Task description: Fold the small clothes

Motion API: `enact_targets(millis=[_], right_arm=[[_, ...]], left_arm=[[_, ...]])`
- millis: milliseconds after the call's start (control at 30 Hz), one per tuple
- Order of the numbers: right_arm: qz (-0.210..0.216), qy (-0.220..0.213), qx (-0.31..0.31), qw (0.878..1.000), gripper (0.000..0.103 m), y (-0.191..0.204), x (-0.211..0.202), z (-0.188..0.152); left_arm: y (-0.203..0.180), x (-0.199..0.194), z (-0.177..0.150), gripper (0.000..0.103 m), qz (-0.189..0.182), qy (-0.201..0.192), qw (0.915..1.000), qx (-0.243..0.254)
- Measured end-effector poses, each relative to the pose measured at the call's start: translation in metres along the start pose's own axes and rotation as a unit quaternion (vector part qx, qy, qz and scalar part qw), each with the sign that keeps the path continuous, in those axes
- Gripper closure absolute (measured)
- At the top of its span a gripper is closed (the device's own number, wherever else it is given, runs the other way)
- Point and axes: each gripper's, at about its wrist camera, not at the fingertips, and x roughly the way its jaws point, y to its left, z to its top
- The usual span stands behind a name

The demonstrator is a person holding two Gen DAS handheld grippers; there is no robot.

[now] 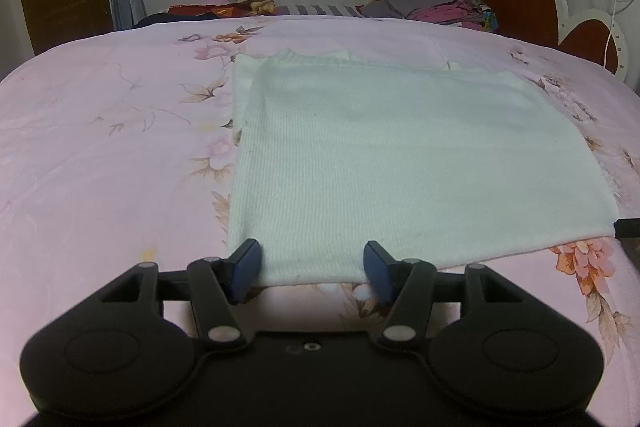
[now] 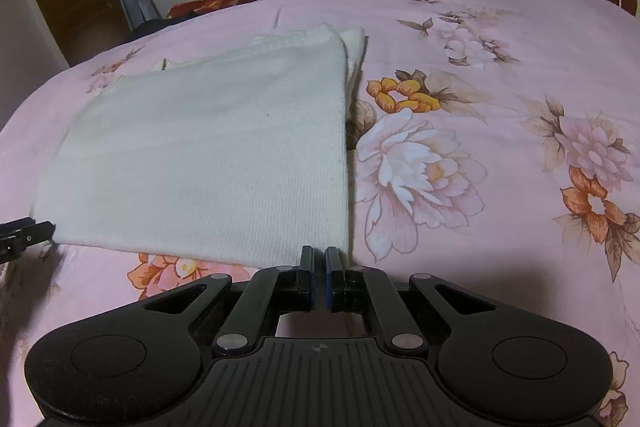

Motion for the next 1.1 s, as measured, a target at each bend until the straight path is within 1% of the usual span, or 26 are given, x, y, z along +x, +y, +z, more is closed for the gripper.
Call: enact_targets(millis=[100, 167, 200, 233, 267, 300, 333, 367, 400, 433, 467, 500, 533, 567, 600, 633, 667, 700, 733, 767, 833, 867, 967, 1033, 1100], right_arm=[[0.000, 0.002, -0.005, 1.000, 0.100, 0.000, 0.000, 0.000], [0.001, 0.006, -0.007, 1.000, 0.100, 0.000, 0.000, 0.000], [0.003, 0.010, -0.003, 1.000, 0.100, 0.000, -0.002, 0.002], [0.009, 0.009, 0.001, 1.000, 0.100, -0.001, -0.006, 0.004], [0.015, -0.004, 0.002, 1.000, 0.100, 0.000, -0.014, 0.004], [0.018, -0.021, 0.002, 1.000, 0.100, 0.000, -0.022, 0.003], [0.018, -0.033, 0.004, 0.999, 0.099, 0.001, -0.029, 0.002], [0.019, -0.040, 0.007, 0.999, 0.090, 0.002, -0.033, 0.001], [0.021, -0.047, 0.013, 0.999, 0.073, 0.001, -0.038, 0.000], [0.020, -0.060, 0.020, 0.998, 0.027, 0.001, -0.043, -0.001], [0.018, -0.084, 0.024, 0.996, 0.017, 0.002, -0.049, -0.003], [0.025, -0.103, 0.022, 0.994, 0.017, 0.004, -0.055, -0.004], [0.027, -0.105, 0.023, 0.994, 0.017, 0.006, -0.057, -0.004], [0.033, -0.107, 0.024, 0.993, 0.017, 0.007, -0.059, -0.004], [0.036, -0.111, 0.022, 0.993, 0.018, 0.009, -0.062, -0.004], [0.035, -0.117, 0.018, 0.992, 0.028, 0.012, -0.064, -0.003], [0.034, -0.118, 0.013, 0.992, 0.050, 0.014, -0.064, -0.003], [0.031, -0.112, 0.013, 0.993, 0.061, 0.017, -0.063, -0.001], [0.029, -0.104, 0.019, 0.994, 0.077, 0.017, -0.060, 0.000], [0.034, -0.097, 0.026, 0.994, 0.085, 0.017, -0.058, 0.001], [0.044, -0.097, 0.033, 0.994, 0.086, 0.018, -0.055, 0.002], [0.045, -0.095, 0.031, 0.994, 0.085, 0.019, -0.053, 0.002], [0.052, -0.087, 0.018, 0.995, 0.085, 0.028, -0.047, 0.004], [0.057, -0.087, 0.017, 0.994, 0.086, 0.034, -0.042, 0.009], [0.062, -0.092, 0.020, 0.994, 0.086, 0.039, -0.036, 0.016]], left_arm=[[0.000, 0.001, 0.001, 0.044, 0.003, 0.001, 1.0000, 0.001], [0.001, -0.003, 0.004, 0.040, 0.009, 0.004, 0.9999, -0.004], [0.002, -0.008, 0.005, 0.027, 0.017, 0.002, 0.9998, -0.010], [0.002, -0.014, 0.004, 0.011, 0.035, -0.007, 0.9992, -0.015], [0.003, -0.023, 0.003, 0.007, 0.049, -0.024, 0.9983, -0.022], [0.006, -0.034, 0.000, 0.007, 0.049, -0.043, 0.9973, -0.035], [0.010, -0.041, -0.003, 0.008, 0.035, -0.050, 0.9969, -0.049], [0.013, -0.046, -0.006, 0.009, 0.023, -0.052, 0.9963, -0.064], [0.014, -0.051, -0.009, 0.013, 0.021, -0.050, 0.9957, -0.075], [0.015, -0.055, -0.011, 0.020, 0.018, -0.051, 0.9949, -0.085], [0.016, -0.059, -0.014, 0.022, 0.011, -0.052, 0.9940, -0.095], [0.017, -0.061, -0.017, 0.026, -0.001, -0.049, 0.9923, -0.114], [0.019, -0.061, -0.019, 0.031, -0.013, -0.045, 0.9899, -0.134], [0.022, -0.060, -0.021, 0.033, -0.029, -0.038, 0.9860, -0.160], [0.025, -0.057, -0.024, 0.038, -0.046, -0.031, 0.9810, -0.186], [0.029, -0.053, -0.026, 0.045, -0.063, -0.024, 0.9747, -0.213], [0.033, -0.048, -0.029, 0.048, -0.074, -0.015, 0.9688, -0.236], [0.038, -0.042, -0.032, 0.052, -0.084, -0.006, 0.9616, -0.261], [0.043, -0.035, -0.036, 0.053, -0.093, -0.002, 0.9533, -0.288], [0.047, -0.030, -0.037, 0.053, -0.097, -0.002, 0.9476, -0.304], [0.053, -0.023, -0.038, 0.052, -0.102, -0.007, 0.9378, -0.332], [0.056, -0.019, -0.038, 0.051, -0.105, -0.013, 0.9324, -0.346], [0.061, -0.006, -0.039, 0.051, -0.107, -0.030, 0.9195, -0.377], [0.064, 0.003, -0.037, 0.052, -0.106, -0.043, 0.9115, -0.395], [0.063, 0.010, -0.033, 0.052, -0.105, -0.052, 0.9063, -0.406]])
